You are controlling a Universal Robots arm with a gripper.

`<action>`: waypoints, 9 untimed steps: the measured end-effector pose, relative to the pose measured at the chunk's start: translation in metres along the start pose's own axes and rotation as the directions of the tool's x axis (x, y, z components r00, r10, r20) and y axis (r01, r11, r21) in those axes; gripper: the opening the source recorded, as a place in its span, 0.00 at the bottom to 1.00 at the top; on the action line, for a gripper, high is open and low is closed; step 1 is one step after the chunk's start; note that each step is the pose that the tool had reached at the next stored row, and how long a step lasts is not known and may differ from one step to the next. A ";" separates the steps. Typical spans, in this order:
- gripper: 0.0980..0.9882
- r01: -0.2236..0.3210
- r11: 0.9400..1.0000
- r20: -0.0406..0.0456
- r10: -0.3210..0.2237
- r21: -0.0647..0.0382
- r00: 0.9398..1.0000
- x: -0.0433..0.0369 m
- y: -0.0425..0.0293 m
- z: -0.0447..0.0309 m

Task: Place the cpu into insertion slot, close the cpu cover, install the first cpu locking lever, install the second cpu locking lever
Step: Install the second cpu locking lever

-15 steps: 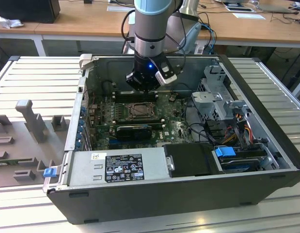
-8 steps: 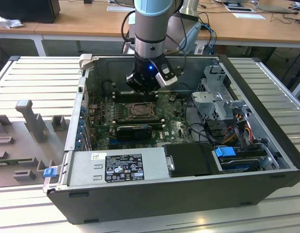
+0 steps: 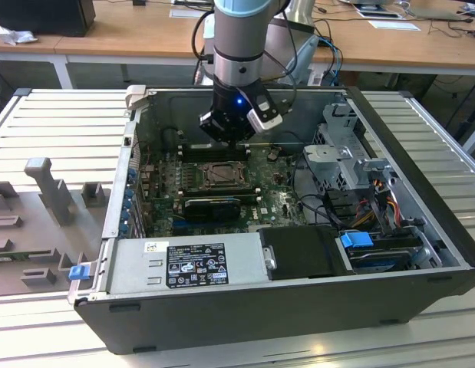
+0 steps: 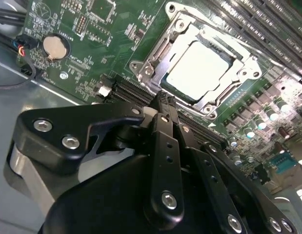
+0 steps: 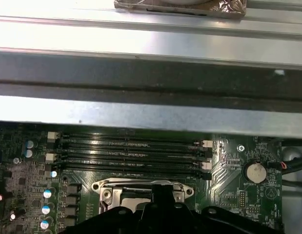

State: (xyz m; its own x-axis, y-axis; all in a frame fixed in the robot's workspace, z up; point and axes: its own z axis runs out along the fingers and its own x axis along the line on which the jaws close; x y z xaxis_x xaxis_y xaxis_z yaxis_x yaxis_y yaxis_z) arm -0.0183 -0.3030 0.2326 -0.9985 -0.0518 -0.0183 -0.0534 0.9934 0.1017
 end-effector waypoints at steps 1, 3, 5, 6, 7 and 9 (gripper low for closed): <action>0.01 0.000 1.000 0.000 0.000 0.000 1.000 0.0003 -0.0064 -0.0006; 0.01 0.000 1.000 0.000 0.000 0.000 1.000 0.0008 -0.0146 -0.0012; 0.01 0.000 1.000 0.000 0.000 0.000 1.000 0.0010 -0.0196 -0.0015; 0.01 0.000 1.000 0.000 0.000 0.000 1.000 0.0013 -0.0243 -0.0018; 0.01 0.000 1.000 0.000 0.000 0.000 1.000 0.0013 -0.0258 -0.0020; 0.01 0.000 1.000 0.000 0.000 0.000 1.000 0.0014 -0.0268 -0.0040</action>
State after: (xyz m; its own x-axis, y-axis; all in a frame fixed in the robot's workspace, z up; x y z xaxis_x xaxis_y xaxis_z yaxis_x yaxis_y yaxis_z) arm -0.0183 -0.3300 0.2338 -0.9985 -0.0517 -0.0182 -0.0533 0.9934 0.1017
